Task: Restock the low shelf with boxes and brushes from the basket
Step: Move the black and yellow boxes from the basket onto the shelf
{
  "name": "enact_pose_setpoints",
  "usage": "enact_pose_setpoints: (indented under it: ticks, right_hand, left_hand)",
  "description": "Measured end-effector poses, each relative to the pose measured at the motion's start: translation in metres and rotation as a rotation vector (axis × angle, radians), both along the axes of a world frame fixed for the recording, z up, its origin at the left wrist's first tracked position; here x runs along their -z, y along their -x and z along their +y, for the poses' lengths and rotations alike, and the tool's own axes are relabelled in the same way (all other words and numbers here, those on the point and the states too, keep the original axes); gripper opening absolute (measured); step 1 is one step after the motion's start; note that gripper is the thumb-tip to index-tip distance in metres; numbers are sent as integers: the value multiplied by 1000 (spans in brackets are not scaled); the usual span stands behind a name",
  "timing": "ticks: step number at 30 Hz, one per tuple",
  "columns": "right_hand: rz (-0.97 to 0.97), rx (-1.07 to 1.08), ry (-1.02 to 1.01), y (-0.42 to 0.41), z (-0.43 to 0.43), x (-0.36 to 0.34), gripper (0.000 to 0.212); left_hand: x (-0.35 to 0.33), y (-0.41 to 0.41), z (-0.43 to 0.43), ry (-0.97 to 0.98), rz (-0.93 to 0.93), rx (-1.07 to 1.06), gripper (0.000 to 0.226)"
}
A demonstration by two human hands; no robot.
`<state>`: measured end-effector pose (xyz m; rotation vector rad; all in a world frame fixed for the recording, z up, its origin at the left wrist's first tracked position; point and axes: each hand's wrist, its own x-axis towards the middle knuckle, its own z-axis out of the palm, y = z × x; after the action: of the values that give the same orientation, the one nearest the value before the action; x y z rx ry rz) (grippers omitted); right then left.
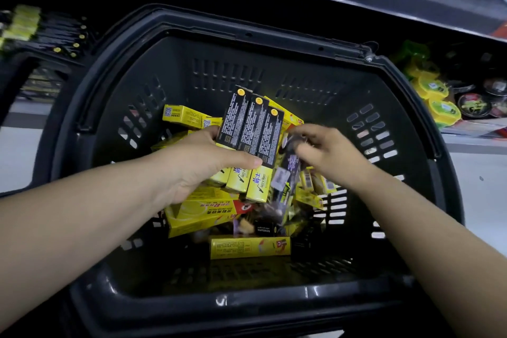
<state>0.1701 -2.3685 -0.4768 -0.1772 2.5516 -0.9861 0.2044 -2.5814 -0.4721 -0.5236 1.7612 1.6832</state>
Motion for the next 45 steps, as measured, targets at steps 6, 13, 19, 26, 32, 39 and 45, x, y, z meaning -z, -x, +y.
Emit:
enact_pose_setpoints:
  ticks: [6, 13, 19, 26, 32, 39, 45]
  right_hand:
    - [-219, 178, 358, 12, -47, -43, 25]
    - [-451, 110, 474, 49, -124, -66, 37]
    - [-415, 104, 517, 83, -198, -79, 36]
    - [-403, -13, 489, 99, -283, -74, 23]
    - [-250, -135, 297, 123, -353, -44, 27]
    - [200, -389, -311, 174, -417, 6, 34]
    - [118, -550, -517, 185, -444, 53, 41]
  left_hand:
    - [-39, 4, -48, -41, 40, 86, 73]
    - [-63, -1, -130, -162, 149, -202, 21]
    - [-55, -13, -216, -223, 101, -466, 35]
    - [-23, -11, -296, 118, 204, -722, 51]
    - [-16, -8, -339, 97, 259, -834, 47]
    - [0, 10, -352, 179, 218, -829, 32]
    - [18, 26, -362, 225, 182, -834, 55]
